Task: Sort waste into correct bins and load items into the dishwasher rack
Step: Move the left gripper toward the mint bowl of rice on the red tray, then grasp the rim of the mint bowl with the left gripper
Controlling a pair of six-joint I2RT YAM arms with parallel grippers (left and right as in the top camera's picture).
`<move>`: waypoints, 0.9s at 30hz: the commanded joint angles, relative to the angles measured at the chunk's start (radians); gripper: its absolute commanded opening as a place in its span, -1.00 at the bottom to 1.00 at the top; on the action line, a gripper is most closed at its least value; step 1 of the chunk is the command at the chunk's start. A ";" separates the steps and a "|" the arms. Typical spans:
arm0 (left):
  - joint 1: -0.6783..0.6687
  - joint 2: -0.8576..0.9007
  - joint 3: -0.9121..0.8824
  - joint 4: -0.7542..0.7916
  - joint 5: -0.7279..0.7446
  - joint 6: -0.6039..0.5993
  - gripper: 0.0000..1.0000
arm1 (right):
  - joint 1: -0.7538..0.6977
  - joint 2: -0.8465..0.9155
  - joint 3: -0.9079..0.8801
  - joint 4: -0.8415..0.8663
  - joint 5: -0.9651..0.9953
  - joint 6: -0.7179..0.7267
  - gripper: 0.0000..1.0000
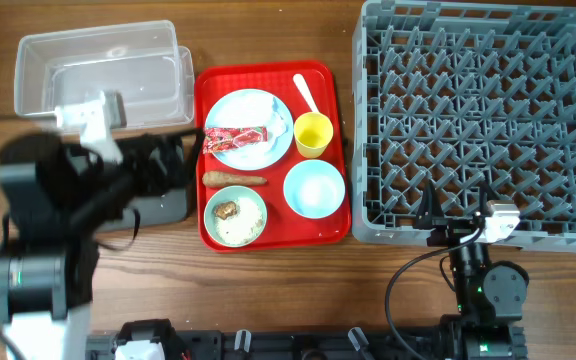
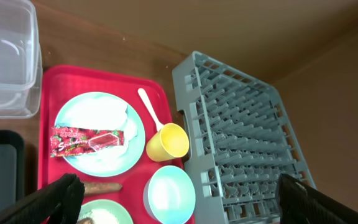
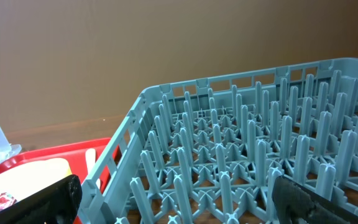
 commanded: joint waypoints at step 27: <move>-0.686 0.412 -0.139 -0.176 -0.509 -0.355 -0.24 | -0.005 -0.004 -0.002 0.002 -0.016 0.007 0.99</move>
